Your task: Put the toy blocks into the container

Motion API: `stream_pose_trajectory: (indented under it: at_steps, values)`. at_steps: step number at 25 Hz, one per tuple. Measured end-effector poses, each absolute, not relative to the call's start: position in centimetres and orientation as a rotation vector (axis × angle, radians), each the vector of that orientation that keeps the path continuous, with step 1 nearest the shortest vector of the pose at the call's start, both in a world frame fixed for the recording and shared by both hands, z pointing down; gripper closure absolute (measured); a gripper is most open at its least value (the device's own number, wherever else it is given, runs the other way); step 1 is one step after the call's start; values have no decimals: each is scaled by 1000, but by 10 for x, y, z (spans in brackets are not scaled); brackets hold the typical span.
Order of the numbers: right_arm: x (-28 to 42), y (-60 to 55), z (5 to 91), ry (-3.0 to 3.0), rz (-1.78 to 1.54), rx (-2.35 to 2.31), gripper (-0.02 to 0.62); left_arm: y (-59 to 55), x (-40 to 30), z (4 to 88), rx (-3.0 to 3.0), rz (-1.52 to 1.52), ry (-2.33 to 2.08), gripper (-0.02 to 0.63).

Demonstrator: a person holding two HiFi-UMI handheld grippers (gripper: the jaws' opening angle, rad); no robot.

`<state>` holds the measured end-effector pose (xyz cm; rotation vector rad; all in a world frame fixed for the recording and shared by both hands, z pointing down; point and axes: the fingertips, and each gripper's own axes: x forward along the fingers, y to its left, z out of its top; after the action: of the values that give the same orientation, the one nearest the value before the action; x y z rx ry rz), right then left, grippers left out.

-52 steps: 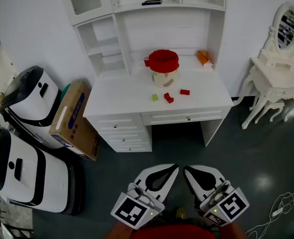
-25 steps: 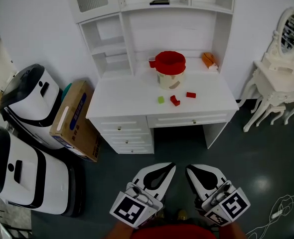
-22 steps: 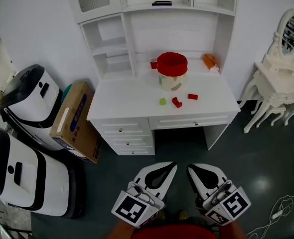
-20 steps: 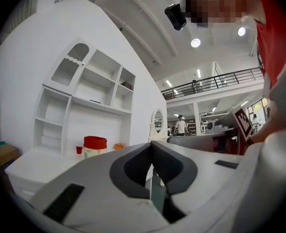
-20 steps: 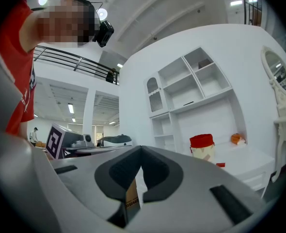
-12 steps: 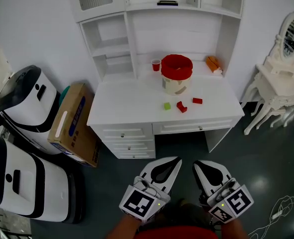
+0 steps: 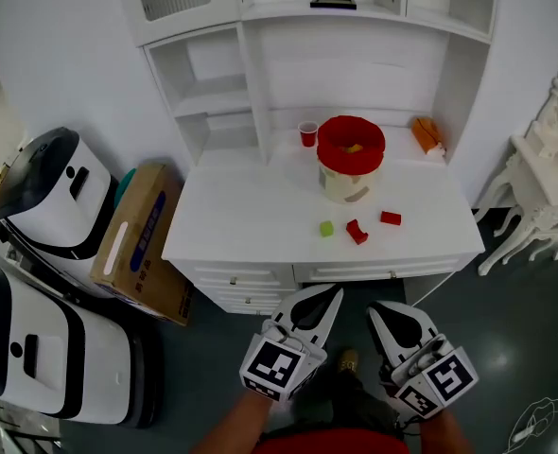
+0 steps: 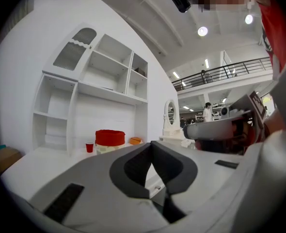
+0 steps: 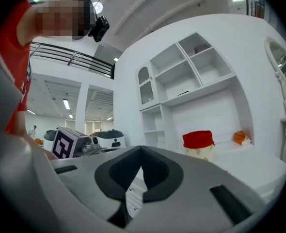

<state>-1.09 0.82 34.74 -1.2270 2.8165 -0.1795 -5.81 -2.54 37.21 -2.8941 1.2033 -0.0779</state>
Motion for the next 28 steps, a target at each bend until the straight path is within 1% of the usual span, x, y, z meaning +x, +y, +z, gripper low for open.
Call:
stream_pose_trajectory:
  at_steps: [9, 11, 14, 18, 22, 25, 28]
  values:
    - [15, -104, 368, 2926, -196, -1112, 581, -132, -41, 404, -2855, -201, 1362, 572]
    - [21, -122, 371, 2935, -203, -1082, 581, -153, -40, 412, -2834, -230, 1410, 584]
    - [27, -148, 374, 2937, -233, -1051, 581, -183, -45, 432, -2806, -341, 1459, 584]
    - [27, -167, 380, 2954, -269, -1027, 581, -214, -48, 464, -2813, -566, 1412, 555]
    - [28, -178, 387, 2962, -301, -1036, 581, -236, -52, 500, -2801, -814, 1332, 469]
    - [29, -187, 392, 2959, -317, -1069, 581, -249, -56, 528, -2788, -1000, 1253, 426]
    - [30, -198, 394, 2947, -330, -1119, 581, -260, -56, 552, -2791, -1134, 1172, 413]
